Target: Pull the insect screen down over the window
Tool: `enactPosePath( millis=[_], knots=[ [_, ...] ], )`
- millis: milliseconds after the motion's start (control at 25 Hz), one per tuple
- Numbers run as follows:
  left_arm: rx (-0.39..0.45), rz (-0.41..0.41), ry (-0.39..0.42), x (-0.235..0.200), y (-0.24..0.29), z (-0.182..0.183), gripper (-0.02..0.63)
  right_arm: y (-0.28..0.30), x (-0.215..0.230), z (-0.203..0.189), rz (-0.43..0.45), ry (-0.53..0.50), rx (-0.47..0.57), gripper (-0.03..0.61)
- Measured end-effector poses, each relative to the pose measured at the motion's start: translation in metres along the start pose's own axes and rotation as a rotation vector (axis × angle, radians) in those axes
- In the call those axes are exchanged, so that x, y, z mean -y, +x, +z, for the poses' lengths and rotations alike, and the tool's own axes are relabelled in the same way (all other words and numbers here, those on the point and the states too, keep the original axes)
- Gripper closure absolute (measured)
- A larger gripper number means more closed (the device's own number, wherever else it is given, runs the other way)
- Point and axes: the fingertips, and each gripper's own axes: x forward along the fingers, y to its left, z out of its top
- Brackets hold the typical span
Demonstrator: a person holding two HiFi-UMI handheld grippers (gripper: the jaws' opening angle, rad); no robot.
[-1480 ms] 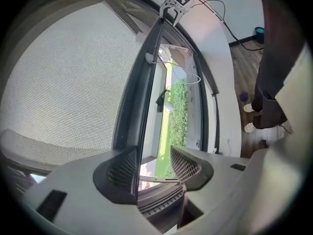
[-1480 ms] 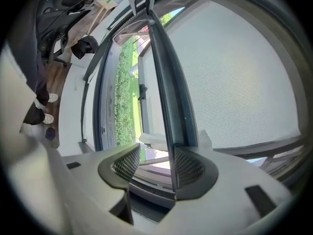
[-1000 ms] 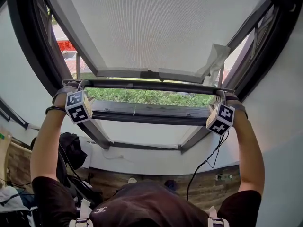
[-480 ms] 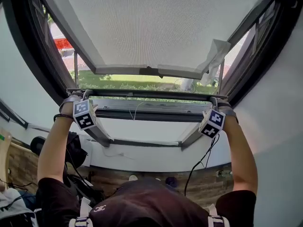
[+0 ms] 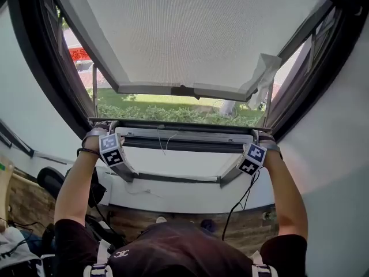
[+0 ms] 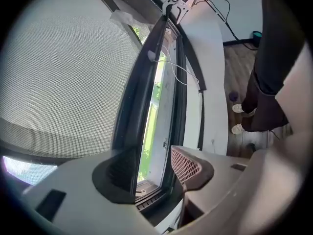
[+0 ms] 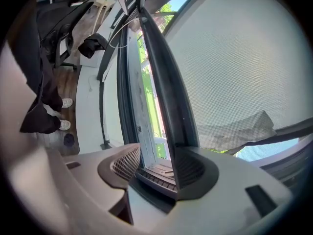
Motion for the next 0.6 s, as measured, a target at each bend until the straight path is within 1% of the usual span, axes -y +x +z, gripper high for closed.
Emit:
enactPosePath(
  millis=[240,600],
  knots=[
    [-0.022,-0.057,-0.007,0.023,0.018,-0.001,0.400,0.021,-0.024,-0.004,0.028,-0.016,-0.028,0.347],
    [-0.027,-0.073,-0.015,0.032,0.027,-0.003,0.397,0.029,-0.033,-0.005,0.027,-0.016,-0.031,0.347]
  ],
)
